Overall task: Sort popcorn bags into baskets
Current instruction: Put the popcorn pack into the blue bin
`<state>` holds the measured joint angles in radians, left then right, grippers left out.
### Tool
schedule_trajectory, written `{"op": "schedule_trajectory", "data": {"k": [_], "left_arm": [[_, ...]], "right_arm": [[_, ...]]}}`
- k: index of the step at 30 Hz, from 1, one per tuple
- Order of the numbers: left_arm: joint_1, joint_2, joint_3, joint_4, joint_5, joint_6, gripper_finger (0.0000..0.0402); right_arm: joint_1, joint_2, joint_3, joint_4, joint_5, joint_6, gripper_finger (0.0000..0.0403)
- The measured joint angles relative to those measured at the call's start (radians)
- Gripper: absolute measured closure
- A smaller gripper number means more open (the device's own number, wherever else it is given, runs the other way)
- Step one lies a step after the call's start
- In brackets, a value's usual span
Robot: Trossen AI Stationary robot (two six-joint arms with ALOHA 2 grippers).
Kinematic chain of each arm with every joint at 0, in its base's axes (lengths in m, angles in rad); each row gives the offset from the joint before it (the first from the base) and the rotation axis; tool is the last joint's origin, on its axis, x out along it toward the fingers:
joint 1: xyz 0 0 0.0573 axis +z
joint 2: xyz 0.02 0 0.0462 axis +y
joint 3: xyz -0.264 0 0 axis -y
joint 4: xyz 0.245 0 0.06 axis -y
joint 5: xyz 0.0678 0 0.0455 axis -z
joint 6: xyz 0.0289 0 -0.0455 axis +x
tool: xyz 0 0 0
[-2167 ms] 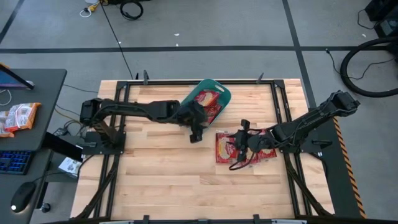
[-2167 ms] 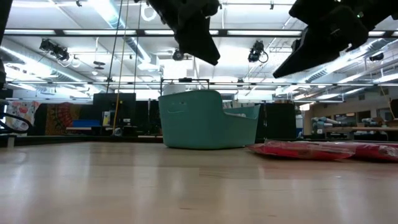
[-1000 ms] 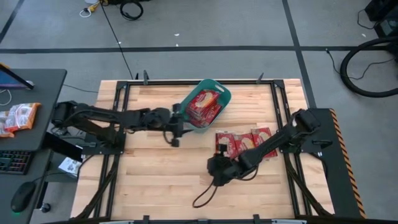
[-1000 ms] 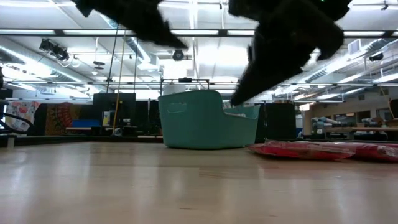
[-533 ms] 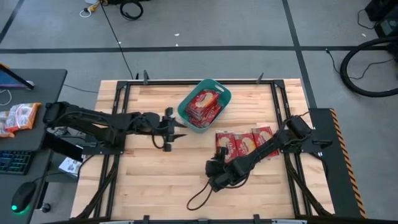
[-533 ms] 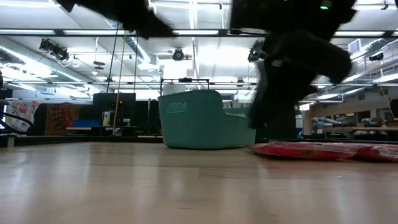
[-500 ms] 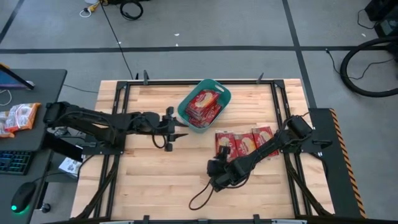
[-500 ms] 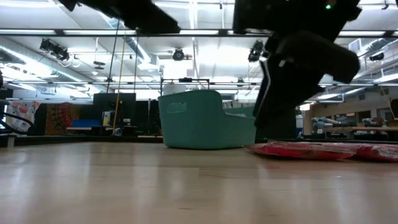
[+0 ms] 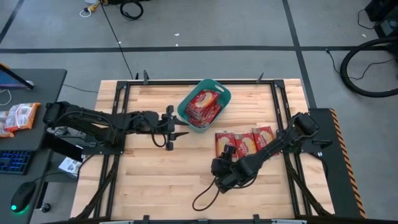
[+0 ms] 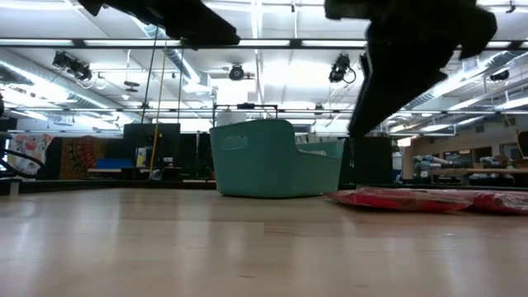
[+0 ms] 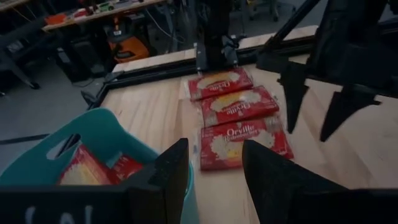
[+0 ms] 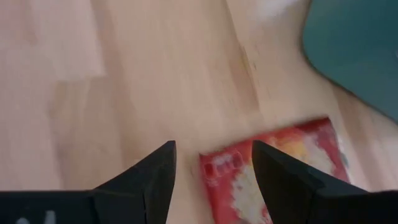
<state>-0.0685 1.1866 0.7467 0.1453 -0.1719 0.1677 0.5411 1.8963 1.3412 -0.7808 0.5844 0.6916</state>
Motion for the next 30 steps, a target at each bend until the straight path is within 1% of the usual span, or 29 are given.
{"op": "schedule_trajectory", "data": {"k": [2,8,11,16,26,30], "left_arm": [[0.000,0.000,0.000,-0.003,0.000,0.000,0.0247],[-0.002,0.000,0.000,-0.034,0.000,0.000,0.0247],[-0.002,0.000,0.000,-0.033,0.000,-0.001,0.0247],[-0.002,0.000,0.000,-0.044,0.000,-0.002,0.0247],[-0.002,0.000,0.000,-0.069,0.000,-0.008,0.0247],[-0.002,0.000,0.000,-0.075,0.000,-0.009,0.0247]], "right_arm": [[0.000,0.001,-0.002,-0.033,-0.008,0.020,0.0188],[0.007,0.014,0.001,0.007,-0.034,0.050,0.0188],[0.015,0.040,0.000,-0.002,-0.016,0.049,0.0188],[0.020,0.085,0.002,0.008,0.051,0.048,0.0188],[0.019,0.182,0.000,-0.006,0.073,0.039,0.0188],[0.019,0.197,-0.001,-0.034,0.075,0.047,0.0189]]}}
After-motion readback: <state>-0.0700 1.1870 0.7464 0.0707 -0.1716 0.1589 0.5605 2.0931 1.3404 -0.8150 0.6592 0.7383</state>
